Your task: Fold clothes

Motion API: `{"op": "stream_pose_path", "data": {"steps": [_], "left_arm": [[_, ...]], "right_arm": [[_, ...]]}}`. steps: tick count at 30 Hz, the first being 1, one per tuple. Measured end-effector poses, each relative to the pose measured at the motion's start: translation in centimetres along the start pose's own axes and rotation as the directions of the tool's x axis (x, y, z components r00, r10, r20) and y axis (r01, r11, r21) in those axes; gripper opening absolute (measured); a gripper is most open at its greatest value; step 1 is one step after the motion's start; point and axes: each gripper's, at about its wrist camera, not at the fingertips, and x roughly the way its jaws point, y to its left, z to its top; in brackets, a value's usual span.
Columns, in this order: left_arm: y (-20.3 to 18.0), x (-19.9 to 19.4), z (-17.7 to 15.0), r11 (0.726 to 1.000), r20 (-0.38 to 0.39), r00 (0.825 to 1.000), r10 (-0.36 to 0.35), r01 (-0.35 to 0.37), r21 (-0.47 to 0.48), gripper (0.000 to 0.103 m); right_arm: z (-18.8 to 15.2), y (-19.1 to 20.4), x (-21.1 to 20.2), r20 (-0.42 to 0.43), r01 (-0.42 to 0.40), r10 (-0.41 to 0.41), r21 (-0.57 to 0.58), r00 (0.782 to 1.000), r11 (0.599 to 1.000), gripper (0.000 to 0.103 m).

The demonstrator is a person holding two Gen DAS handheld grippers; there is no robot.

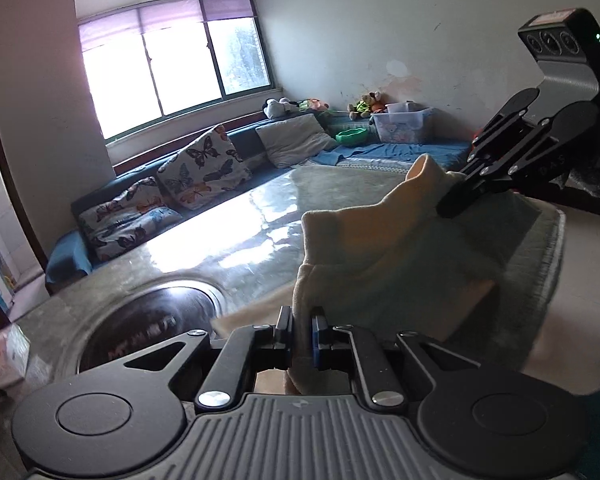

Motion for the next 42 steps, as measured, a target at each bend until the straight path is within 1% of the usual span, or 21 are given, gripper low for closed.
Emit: {"op": "stream_pose_path", "data": {"steps": [6,10,12,14,15,16,17,19,21,23,24,25,26,27,29,31,33,35,38,40,42], "left_arm": [[3.3,6.9,1.3,0.999,-0.055,0.998,0.029,-0.031,-0.025,0.010],[4.8,11.5,0.9,0.997,-0.107,0.993,0.051,-0.056,-0.046,0.011],[5.4,13.4,0.5,0.994,-0.133,0.989,0.068,-0.079,-0.076,0.015],[5.9,14.8,0.1,0.989,-0.154,0.985,0.074,-0.093,-0.119,0.019],[6.2,15.2,0.0,0.985,-0.156,0.983,0.092,-0.113,-0.130,0.026],[6.5,15.4,-0.1,0.981,-0.158,0.981,0.116,-0.138,-0.138,0.029],[6.8,15.4,-0.1,0.975,-0.158,0.977,0.141,-0.165,-0.147,0.032],[7.7,14.9,0.0,0.960,-0.165,0.968,0.190,-0.218,-0.175,0.032],[8.5,13.9,0.0,0.947,-0.168,0.963,0.210,-0.243,-0.212,0.030],[9.1,12.2,0.0,0.936,-0.160,0.966,0.203,-0.240,-0.258,0.033],[9.2,11.3,-0.1,0.931,-0.155,0.971,0.183,-0.222,-0.291,0.039],[9.3,10.4,-0.1,0.925,-0.149,0.975,0.163,-0.203,-0.321,0.043],[9.2,9.6,-0.2,0.920,-0.145,0.979,0.143,-0.185,-0.345,0.046],[9.1,9.0,-0.3,0.917,-0.144,0.981,0.126,-0.171,-0.361,0.046],[8.4,8.0,-0.8,0.912,-0.151,0.984,0.096,-0.148,-0.384,0.047],[7.9,7.4,-1.7,0.902,-0.173,0.981,0.085,-0.150,-0.406,0.049],[7.5,7.2,-2.6,0.892,-0.201,0.976,0.081,-0.161,-0.423,0.049],[7.4,7.2,-3.2,0.879,-0.220,0.973,0.068,-0.163,-0.448,0.049],[7.6,6.9,-3.6,0.859,-0.229,0.971,0.062,-0.169,-0.484,0.049],[8.0,6.6,-3.6,0.842,-0.232,0.971,0.064,-0.178,-0.510,0.049],[8.4,6.0,-4.0,0.813,-0.223,0.973,0.055,-0.173,-0.555,0.049]], "right_arm": [[2.6,-3.6,4.6,-0.023,0.032,-0.032,0.007,0.999,0.999,0.007],[3.1,-6.2,8.5,-0.062,0.061,-0.058,0.058,0.996,0.996,0.007],[2.8,-7.3,10.4,-0.083,0.077,-0.069,0.098,0.994,0.992,0.008],[1.9,-8.3,11.9,-0.096,0.119,-0.105,0.159,0.990,0.980,0.010],[1.6,-8.7,12.3,-0.099,0.134,-0.118,0.179,0.988,0.975,0.011],[1.2,-9.0,12.7,-0.100,0.167,-0.149,0.207,0.984,0.964,0.013],[0.8,-9.3,12.7,-0.103,0.191,-0.171,0.228,0.980,0.955,0.015],[0.2,-9.9,12.5,-0.103,0.217,-0.196,0.267,0.975,0.939,0.015],[-0.3,-9.7,11.6,-0.081,0.236,-0.222,0.283,0.972,0.929,0.017],[-0.5,-8.8,10.5,-0.044,0.260,-0.258,0.258,0.965,0.930,0.017],[-0.6,-8.2,10.0,-0.023,0.274,-0.276,0.240,0.961,0.931,0.019],[-0.7,-7.6,9.6,-0.006,0.281,-0.287,0.217,0.958,0.935,0.021],[-0.8,-7.1,9.2,0.008,0.278,-0.286,0.207,0.958,0.938,0.033],[-0.9,-6.6,8.7,0.022,0.275,-0.285,0.199,0.958,0.941,0.046],[-1.0,-5.6,8.1,0.044,0.258,-0.271,0.193,0.962,0.947,0.047],[-1.2,-5.1,7.9,0.053,0.232,-0.246,0.196,0.968,0.953,0.048],[-1.4,-4.2,8.4,0.036,0.186,-0.195,0.179,0.980,0.966,0.054],[-1.6,-3.4,8.9,0.017,0.137,-0.142,0.162,0.990,0.977,0.054],[-2.1,-2.4,9.7,-0.004,0.112,-0.113,0.154,0.994,0.982,0.061],[-2.7,-2.2,10.3,-0.022,0.111,-0.109,0.164,0.994,0.980,0.062],[-3.3,-2.2,10.7,-0.037,0.108,-0.103,0.171,0.994,0.979,0.066]]}}
